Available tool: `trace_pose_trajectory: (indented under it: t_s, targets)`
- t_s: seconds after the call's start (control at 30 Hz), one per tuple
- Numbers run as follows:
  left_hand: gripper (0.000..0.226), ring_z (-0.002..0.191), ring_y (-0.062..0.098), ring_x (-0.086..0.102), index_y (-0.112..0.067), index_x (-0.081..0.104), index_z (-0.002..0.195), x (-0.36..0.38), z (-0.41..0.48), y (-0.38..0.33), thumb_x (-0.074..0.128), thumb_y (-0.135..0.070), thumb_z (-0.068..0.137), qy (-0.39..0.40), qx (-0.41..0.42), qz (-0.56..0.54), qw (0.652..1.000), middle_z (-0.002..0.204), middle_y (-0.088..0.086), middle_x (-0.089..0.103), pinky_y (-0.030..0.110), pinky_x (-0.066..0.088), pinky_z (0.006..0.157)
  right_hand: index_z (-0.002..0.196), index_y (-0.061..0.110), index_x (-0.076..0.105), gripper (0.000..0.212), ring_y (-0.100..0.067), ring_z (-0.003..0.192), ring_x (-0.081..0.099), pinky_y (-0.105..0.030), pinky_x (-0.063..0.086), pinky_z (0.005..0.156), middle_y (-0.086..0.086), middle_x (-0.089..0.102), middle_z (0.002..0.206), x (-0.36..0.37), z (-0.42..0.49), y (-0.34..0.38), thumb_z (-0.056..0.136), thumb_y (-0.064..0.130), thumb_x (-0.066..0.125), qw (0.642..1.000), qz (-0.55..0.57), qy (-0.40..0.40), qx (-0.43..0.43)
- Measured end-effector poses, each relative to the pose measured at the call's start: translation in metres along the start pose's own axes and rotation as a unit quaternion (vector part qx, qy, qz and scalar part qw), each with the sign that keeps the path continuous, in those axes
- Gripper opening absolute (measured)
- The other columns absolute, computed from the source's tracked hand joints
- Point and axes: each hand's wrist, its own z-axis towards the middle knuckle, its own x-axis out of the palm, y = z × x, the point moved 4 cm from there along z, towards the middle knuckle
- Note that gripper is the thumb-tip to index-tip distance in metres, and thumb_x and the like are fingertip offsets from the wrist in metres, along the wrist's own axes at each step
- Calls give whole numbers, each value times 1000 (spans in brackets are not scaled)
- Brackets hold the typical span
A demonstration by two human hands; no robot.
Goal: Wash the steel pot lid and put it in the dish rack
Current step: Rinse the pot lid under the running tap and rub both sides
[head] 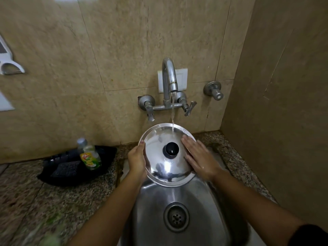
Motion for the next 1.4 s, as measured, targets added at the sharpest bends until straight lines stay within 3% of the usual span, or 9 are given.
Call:
trace_pose_trajectory:
  t_s: [0.17,0.43,0.57,0.73,0.93,1.07,1.27,1.33,1.4]
  targets:
    - [32,54,21,53,-2,64,94,13,-8,8,53,-32,94,-67,-62,-14,996,64,6,57,27,46,49,139,15,48,45,-19,139,36,-38,23,117,-4,48,145,3,51,33,101,31,29,977,156,-81,124]
    - [42,112,42,56,-5,55,119,17,-10,9,54,-38,93,-111,-195,-144,964,127,20,58,62,45,91,106,22,61,42,-23,95,60,-40,47,83,-5,66,103,-4,94,59,99,42,24,991,-34,-63,114]
    - [25,88,35,65,-11,62,85,30,-10,-2,59,-35,90,-100,-135,-126,978,99,16,68,55,53,86,109,19,60,41,-23,101,58,-37,45,86,-6,65,110,-7,89,36,98,48,34,989,38,-71,123]
    - [23,72,23,64,-15,62,77,44,-11,0,55,-30,93,-61,-92,-75,991,78,4,67,32,51,59,113,21,59,42,-17,106,58,-33,46,90,-1,65,113,-11,68,25,99,43,26,970,51,-167,169]
    - [23,69,19,63,-13,66,78,24,-18,-2,57,-30,92,-2,10,24,1000,77,5,68,26,49,58,135,16,50,43,-17,134,43,-36,29,115,-3,52,142,2,24,41,99,34,34,962,116,-206,135]
    - [27,60,14,60,-14,67,72,5,-18,-14,56,-28,92,24,72,78,994,69,3,67,18,50,51,146,20,36,49,-3,143,16,-34,16,120,3,31,155,9,34,54,99,35,32,979,156,-107,82]
    - [24,62,12,68,-13,72,78,-1,-20,-24,56,-24,93,78,114,110,984,67,-1,73,25,55,61,151,29,-7,75,-16,147,-15,-45,-8,119,4,-15,161,8,85,58,95,57,35,995,30,80,48]
    - [25,64,12,68,-14,72,76,1,-21,-25,57,-25,92,96,135,128,978,70,2,73,27,55,61,150,38,-6,84,-20,148,-9,-51,-7,117,4,-10,162,3,95,57,85,75,30,995,23,66,77]
    - [27,63,9,68,-16,72,71,-2,-20,-23,58,-29,91,98,138,137,976,68,1,73,24,55,58,148,40,17,81,-23,144,20,-54,16,114,0,22,159,-6,97,50,79,81,29,992,36,23,117]
